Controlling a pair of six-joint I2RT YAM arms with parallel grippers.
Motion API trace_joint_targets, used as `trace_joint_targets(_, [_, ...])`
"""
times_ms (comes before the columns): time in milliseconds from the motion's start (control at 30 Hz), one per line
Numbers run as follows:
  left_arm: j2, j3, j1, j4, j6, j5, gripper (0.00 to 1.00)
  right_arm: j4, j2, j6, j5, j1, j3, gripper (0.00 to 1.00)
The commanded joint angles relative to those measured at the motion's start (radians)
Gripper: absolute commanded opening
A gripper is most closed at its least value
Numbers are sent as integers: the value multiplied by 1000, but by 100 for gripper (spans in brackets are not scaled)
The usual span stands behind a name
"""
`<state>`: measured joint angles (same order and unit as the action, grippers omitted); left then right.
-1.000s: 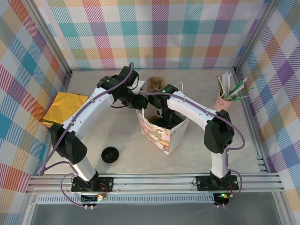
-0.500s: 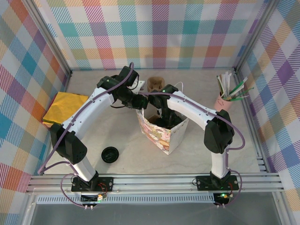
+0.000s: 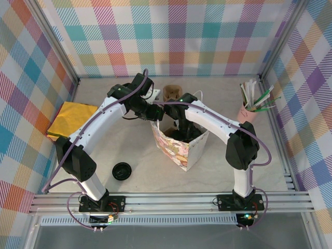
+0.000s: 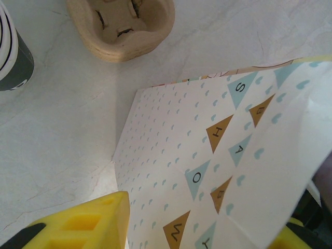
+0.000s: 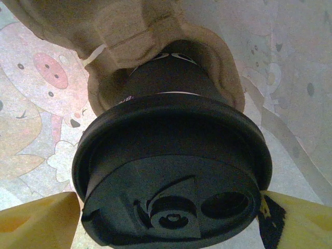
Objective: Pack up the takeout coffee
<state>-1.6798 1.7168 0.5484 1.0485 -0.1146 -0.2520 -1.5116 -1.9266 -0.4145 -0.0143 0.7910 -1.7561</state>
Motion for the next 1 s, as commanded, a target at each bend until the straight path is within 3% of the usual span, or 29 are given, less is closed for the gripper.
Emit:
trace_joint_targets(0, [26, -8, 8, 35, 9, 4, 40, -35, 41, -21, 5, -1, -25, 88])
trace_joint_targets(967, [26, 0, 8, 38, 10, 6, 40, -39, 43, -18, 5, 1, -37, 92])
